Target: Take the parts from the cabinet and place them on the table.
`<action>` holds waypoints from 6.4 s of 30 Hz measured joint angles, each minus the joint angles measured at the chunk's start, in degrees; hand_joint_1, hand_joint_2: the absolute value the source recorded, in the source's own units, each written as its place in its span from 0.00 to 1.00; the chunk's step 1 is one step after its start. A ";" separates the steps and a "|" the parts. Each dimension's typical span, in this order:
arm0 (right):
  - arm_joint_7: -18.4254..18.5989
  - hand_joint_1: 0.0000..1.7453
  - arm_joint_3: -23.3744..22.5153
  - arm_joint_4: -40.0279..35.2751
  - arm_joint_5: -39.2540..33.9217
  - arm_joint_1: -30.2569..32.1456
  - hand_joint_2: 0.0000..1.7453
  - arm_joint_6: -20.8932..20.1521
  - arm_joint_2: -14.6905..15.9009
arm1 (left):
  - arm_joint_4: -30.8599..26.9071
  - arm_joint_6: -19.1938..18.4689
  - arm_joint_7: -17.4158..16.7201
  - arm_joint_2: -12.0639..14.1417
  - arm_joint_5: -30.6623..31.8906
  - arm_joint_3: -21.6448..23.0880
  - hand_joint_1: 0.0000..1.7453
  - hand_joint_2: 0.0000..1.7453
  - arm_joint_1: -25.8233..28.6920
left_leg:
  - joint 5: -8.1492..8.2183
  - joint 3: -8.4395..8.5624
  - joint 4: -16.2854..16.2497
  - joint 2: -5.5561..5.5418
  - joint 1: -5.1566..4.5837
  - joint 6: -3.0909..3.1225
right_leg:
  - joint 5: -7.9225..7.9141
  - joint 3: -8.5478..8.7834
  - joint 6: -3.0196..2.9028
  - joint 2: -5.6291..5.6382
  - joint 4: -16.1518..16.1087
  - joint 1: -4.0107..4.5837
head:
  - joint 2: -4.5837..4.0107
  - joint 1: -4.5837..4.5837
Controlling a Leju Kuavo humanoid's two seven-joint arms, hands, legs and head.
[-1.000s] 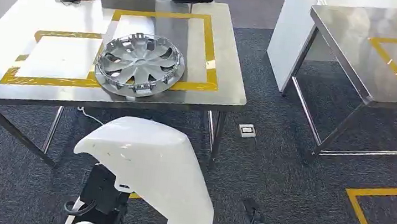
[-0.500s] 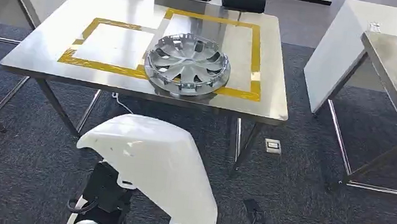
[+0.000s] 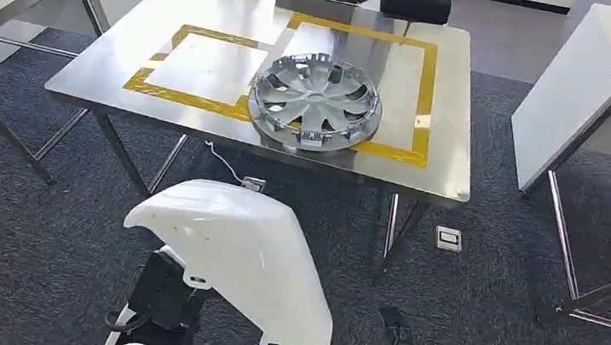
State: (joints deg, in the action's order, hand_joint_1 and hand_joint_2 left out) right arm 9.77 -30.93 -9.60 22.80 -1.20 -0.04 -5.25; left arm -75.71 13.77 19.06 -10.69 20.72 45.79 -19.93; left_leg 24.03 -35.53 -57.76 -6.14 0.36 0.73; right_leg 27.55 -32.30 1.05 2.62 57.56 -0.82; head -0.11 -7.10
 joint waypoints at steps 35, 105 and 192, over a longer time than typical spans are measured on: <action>0.15 0.00 -0.57 -0.02 0.90 0.17 0.00 -0.33 -0.15 | 0.79 0.74 -0.35 -0.04 -1.01 0.04 1.00 1.00 -0.67 | -0.41 -5.56 -8.81 6.02 1.83 -3.65 | 4.02 5.97 0.36 -3.62 -1.07 -2.07 | 0.02 -2.64; 0.13 0.00 -9.94 -0.04 -3.08 1.00 0.00 3.69 1.62 | -0.24 0.48 0.50 0.42 -0.28 -0.02 1.00 1.00 0.47 | 8.35 -4.24 -11.95 6.46 1.30 -3.24 | 0.66 -0.81 -1.04 -2.69 1.84 -1.22 | 0.02 -2.08; 0.04 0.00 -10.27 -0.07 -0.81 1.13 0.00 3.10 1.53 | -2.08 -0.04 0.31 0.87 -0.02 -0.11 1.00 1.00 0.87 | 5.03 3.02 -1.18 8.21 -1.06 1.72 | -0.61 -1.40 1.04 -3.63 1.00 -0.47 | 0.02 -1.14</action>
State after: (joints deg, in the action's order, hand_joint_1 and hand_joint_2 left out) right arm 9.81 -41.20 -9.66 21.99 -0.07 3.06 -3.72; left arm -77.79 13.73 19.37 -9.81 20.70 45.68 -19.06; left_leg 29.06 -32.50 -58.94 2.07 -0.70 2.44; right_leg 26.94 -33.70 2.09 -1.01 58.56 -1.29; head -0.09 -8.24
